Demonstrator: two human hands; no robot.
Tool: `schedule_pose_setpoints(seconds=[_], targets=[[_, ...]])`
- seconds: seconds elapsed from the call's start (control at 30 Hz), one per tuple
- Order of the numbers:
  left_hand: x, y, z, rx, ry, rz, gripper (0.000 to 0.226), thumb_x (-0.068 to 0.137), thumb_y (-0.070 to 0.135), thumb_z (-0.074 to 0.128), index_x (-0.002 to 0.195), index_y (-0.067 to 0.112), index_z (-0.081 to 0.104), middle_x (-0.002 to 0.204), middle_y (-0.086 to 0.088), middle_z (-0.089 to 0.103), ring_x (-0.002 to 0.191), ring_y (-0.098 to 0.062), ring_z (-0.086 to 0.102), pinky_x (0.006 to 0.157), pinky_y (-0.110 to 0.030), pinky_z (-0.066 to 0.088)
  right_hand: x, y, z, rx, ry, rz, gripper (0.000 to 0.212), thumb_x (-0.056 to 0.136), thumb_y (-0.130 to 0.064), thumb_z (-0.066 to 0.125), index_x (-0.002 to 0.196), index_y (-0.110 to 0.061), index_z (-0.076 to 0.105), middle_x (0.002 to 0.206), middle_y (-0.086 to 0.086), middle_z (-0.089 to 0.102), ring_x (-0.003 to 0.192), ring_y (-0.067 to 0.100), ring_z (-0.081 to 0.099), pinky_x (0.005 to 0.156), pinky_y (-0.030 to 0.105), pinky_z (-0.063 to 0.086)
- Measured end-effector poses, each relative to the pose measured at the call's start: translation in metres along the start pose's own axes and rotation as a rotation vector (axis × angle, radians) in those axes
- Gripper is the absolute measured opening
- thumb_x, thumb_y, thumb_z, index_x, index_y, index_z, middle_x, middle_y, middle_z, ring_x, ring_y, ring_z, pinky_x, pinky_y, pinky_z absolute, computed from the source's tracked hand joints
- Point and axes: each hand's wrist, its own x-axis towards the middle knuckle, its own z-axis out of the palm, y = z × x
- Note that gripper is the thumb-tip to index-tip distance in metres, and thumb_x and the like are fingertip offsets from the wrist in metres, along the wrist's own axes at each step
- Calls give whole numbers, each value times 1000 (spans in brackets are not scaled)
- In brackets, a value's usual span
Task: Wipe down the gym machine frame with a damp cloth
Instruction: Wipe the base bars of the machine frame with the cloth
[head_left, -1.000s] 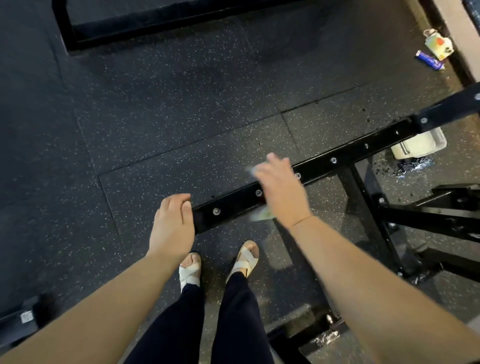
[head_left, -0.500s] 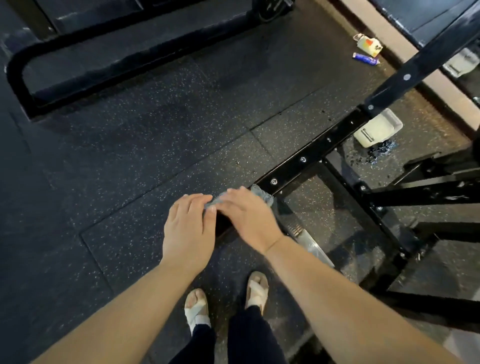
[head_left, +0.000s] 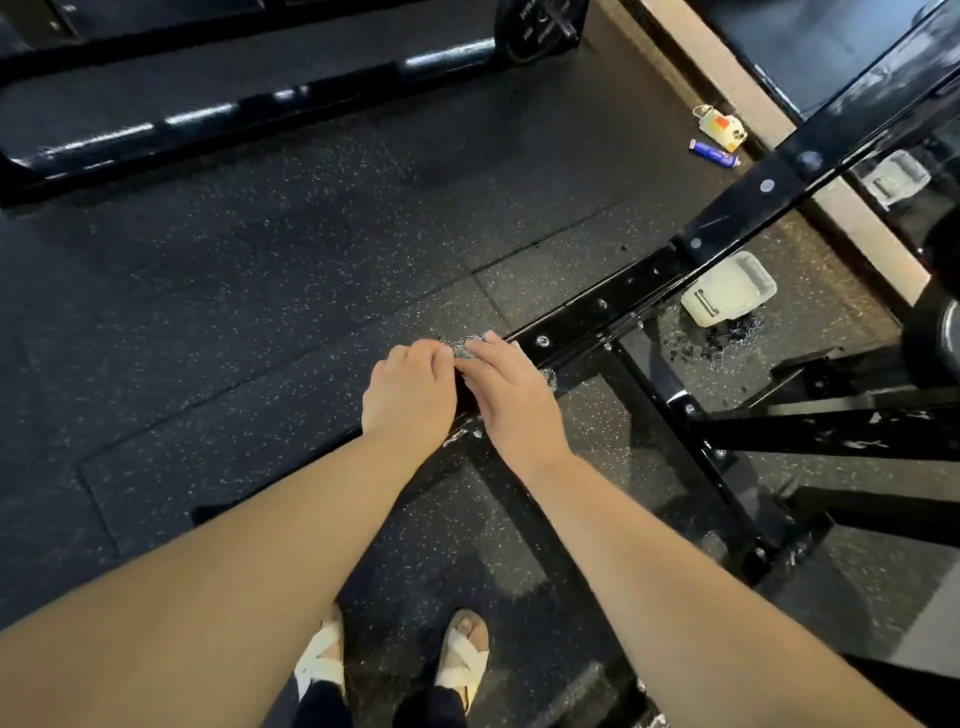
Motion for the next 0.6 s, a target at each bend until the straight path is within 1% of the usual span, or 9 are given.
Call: schedule_pose_setpoints(seconds=[0.07,0.1,0.2,0.27,0.33,0.4,0.47,0.53,0.6], targets=[[-1,-6,4,35,37,-24,39,100,32,24,114,15,57,117,-10,57,105,-29,50,85,-38,37,13,43,-12,-65,-66,-79,31,79,7,67,109,-3,69,113,13,67,116,37,58,107,49,35],[-1,-9,5,51,53,-23,39,100,33,25,117,17,57,121,-7,56,108,-26,50,86,-37,37,23,65,-19,-94,-74,-46,34,79,9,66,110,-3,68,114,13,67,118,38,56,110,48,30],[-1,-4,10,63,98,-41,40,100,38,24,130,27,50,133,4,49,120,-19,45,93,-36,36,53,149,-49,-174,12,180,28,89,5,55,112,-3,68,117,13,66,125,41,49,117,46,21],[1,0,16,106,143,-26,40,100,39,24,131,30,48,134,8,49,120,-17,46,91,-35,37,67,198,-66,-194,83,278,28,91,5,48,108,0,69,114,17,66,121,41,52,116,45,23],[2,0,20,138,183,9,39,100,39,24,129,30,49,131,10,52,118,-16,48,88,-34,38,73,215,-73,-155,146,388,28,94,1,44,108,-1,69,116,17,65,120,37,52,112,36,25],[4,-3,24,163,217,38,39,99,40,24,126,30,51,125,10,55,114,-16,50,85,-34,40,75,199,-66,-125,230,465,30,96,-4,43,112,-4,68,120,13,64,118,32,53,104,30,31],[4,-6,27,204,229,48,38,99,40,25,122,30,53,119,9,57,107,-17,52,78,-33,40,67,158,-54,-119,288,437,32,98,-11,42,114,-9,69,115,9,67,110,27,58,94,31,40],[2,-7,29,262,217,69,37,99,39,24,115,28,56,114,7,58,100,-18,53,74,-32,39,47,103,-36,-89,304,260,33,95,-18,42,107,-12,72,104,6,72,99,22,64,89,28,43],[-2,-7,31,329,224,121,36,99,38,26,116,26,56,112,5,59,100,-20,54,76,-34,41,22,62,-7,21,314,98,30,95,-18,45,105,-11,72,104,4,72,101,19,64,98,25,38]])
